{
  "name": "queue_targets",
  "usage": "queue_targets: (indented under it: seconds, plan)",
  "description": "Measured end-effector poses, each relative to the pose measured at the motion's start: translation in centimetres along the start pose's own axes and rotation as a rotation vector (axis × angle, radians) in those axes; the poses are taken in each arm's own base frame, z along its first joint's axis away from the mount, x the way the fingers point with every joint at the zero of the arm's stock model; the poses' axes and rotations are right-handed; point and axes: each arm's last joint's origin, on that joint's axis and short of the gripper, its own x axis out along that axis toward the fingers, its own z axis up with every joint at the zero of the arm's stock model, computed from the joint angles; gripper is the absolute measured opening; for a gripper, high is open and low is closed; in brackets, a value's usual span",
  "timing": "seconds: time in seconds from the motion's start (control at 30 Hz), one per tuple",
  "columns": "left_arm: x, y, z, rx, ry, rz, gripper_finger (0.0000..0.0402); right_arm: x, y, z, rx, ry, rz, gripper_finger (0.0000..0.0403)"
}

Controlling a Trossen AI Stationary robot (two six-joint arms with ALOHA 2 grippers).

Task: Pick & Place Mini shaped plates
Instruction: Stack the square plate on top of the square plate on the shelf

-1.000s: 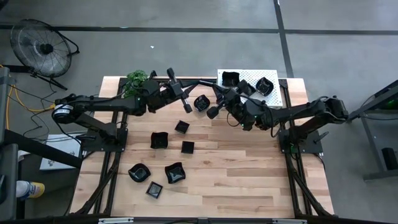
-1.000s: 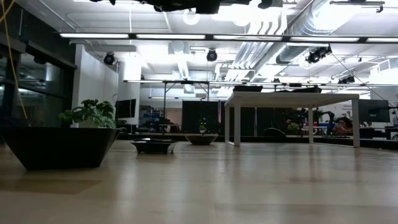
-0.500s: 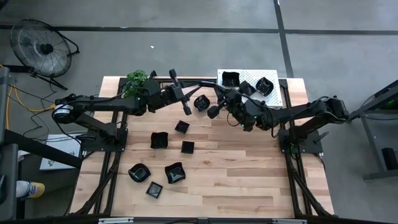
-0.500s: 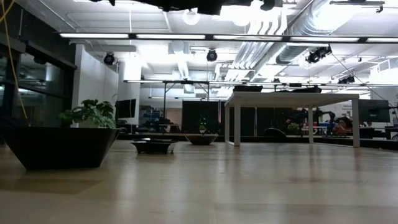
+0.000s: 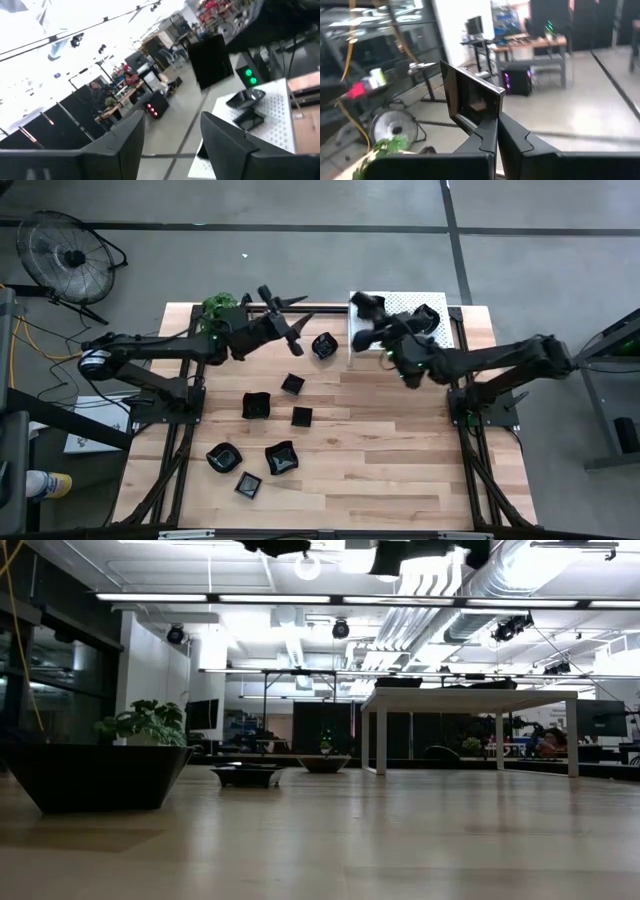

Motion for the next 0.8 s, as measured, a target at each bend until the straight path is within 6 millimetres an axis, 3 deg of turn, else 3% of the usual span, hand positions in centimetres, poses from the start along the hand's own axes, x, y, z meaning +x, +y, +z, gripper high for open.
queue_targets:
  seconds: [0.27, 0.43, 0.8]
  plan:
    - [-1.2, 0.7, -0.1, 0.085, 0.078, -0.022, 0.0191, -1.7, -5.3, 1.2, 0.212, 0.128, -0.083, 0.0]
    - [-1.3, 0.6, -0.3, 0.098, 0.101, -0.04, 0.0191, -2.1, -6.5, 0.7, 0.328, 0.189, -0.115, 0.0]
    - [-1.4, 0.2, -0.8, 0.127, 0.149, -0.087, 0.0191, -0.4, -9.1, -0.3, 0.433, 0.386, -0.228, 0.0]
